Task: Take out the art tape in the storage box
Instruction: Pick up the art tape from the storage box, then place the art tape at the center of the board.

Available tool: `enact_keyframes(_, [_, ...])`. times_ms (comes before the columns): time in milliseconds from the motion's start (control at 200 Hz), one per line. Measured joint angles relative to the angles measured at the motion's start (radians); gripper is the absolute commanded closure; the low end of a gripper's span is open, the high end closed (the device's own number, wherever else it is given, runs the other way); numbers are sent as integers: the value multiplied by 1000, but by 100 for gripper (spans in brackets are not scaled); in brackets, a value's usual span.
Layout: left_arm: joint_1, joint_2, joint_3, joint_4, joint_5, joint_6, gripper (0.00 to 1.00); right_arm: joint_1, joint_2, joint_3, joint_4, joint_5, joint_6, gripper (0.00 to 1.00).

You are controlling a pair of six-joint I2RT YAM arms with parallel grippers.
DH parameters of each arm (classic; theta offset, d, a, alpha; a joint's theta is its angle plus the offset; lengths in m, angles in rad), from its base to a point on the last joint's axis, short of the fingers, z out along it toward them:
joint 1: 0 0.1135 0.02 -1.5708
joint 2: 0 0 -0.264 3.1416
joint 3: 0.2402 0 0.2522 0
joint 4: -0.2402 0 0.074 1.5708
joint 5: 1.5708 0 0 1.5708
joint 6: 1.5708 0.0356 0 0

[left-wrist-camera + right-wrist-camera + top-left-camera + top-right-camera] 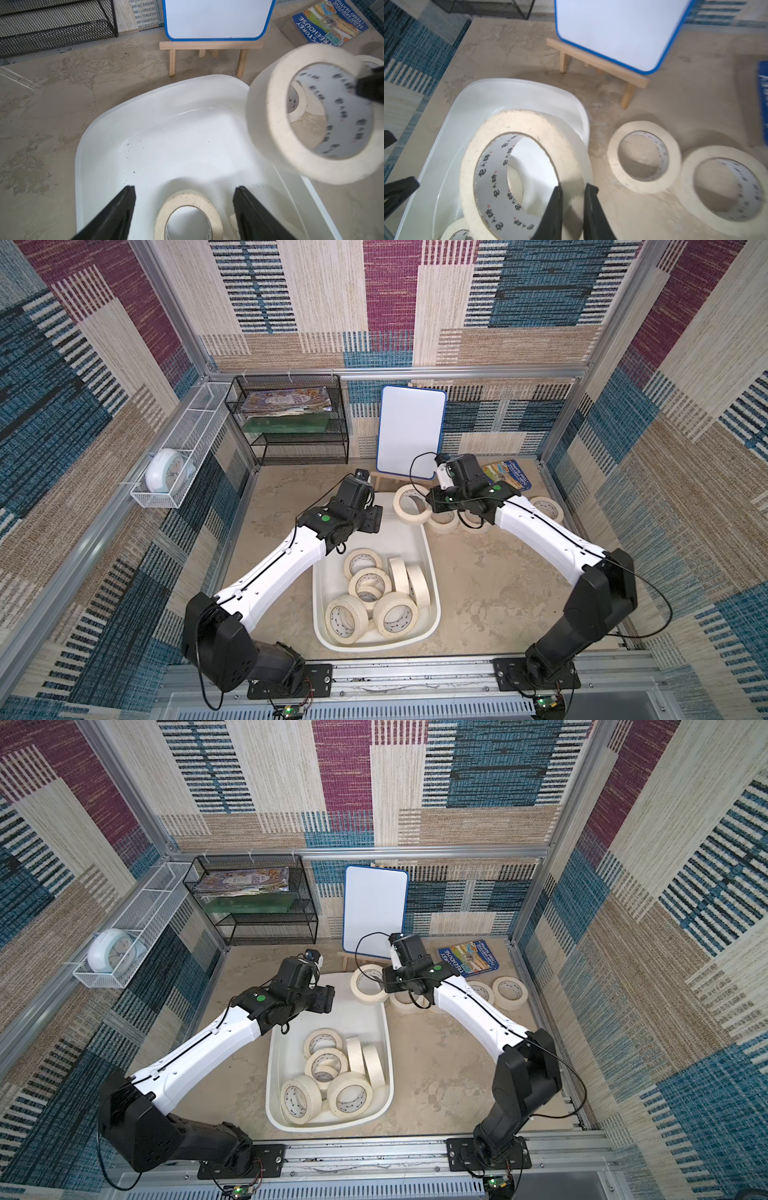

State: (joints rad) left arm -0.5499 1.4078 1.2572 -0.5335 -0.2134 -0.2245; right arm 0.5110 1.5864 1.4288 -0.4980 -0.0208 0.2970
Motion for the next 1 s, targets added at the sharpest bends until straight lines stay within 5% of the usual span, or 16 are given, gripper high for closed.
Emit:
enact_keyframes(210, [0,-31,-13,8,4,0,19,-256,-199,-172,-55,81,-1,100])
enact_keyframes(346, [0,-17,-33,29,26,0,18,-535,-289,-327,-73,98,0,100])
enact_keyframes(676, [-2,7,-55,46,56,0,18,-1044,-298,-584,52,83,53,100])
enact_keyframes(996, [-24,11,-55,55,82,-6,17,-1133,-91,-568,229,8,97,100])
